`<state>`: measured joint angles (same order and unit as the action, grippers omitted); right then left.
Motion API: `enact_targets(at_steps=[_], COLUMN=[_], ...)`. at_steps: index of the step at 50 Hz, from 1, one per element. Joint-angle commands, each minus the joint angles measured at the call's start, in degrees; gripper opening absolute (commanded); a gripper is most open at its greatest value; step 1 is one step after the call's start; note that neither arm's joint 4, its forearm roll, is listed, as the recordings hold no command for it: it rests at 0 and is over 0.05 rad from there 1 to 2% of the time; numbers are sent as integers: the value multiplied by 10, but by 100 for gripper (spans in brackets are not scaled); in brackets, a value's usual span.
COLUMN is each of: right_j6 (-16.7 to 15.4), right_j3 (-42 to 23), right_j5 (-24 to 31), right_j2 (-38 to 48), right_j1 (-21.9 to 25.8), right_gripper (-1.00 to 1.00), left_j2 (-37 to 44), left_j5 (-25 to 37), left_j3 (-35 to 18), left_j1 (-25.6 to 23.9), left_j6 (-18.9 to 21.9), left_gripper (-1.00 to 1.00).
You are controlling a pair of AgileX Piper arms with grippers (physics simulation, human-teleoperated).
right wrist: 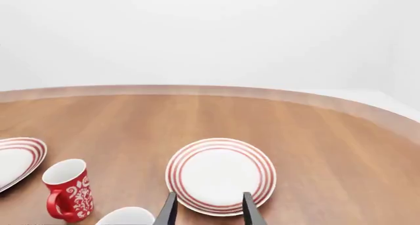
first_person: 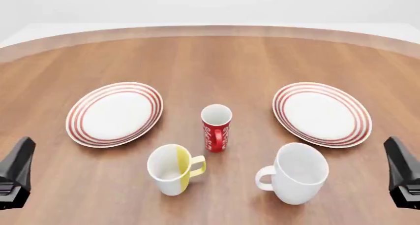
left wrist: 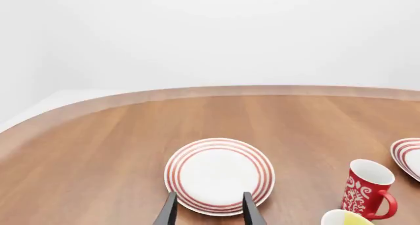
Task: Put the red mug on the left plate.
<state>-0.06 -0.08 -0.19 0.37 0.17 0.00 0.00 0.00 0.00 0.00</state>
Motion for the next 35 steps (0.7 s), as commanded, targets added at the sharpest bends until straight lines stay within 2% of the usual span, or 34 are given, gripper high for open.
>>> enact_targets(at_steps=[1, 15, 35], right_j6=[-3, -18, -45], right_j3=[-1, -21, -54], right_j5=[-5, -14, -78], right_j2=[12, 56, 165], right_j1=[9, 41, 102], right_gripper=[100, 100, 100], left_j2=[0, 0, 0], left_j5=[0, 0, 0], left_j3=[0, 0, 0], left_j1=[0, 0, 0], left_j6=[0, 0, 0], left_gripper=[100, 100, 100])
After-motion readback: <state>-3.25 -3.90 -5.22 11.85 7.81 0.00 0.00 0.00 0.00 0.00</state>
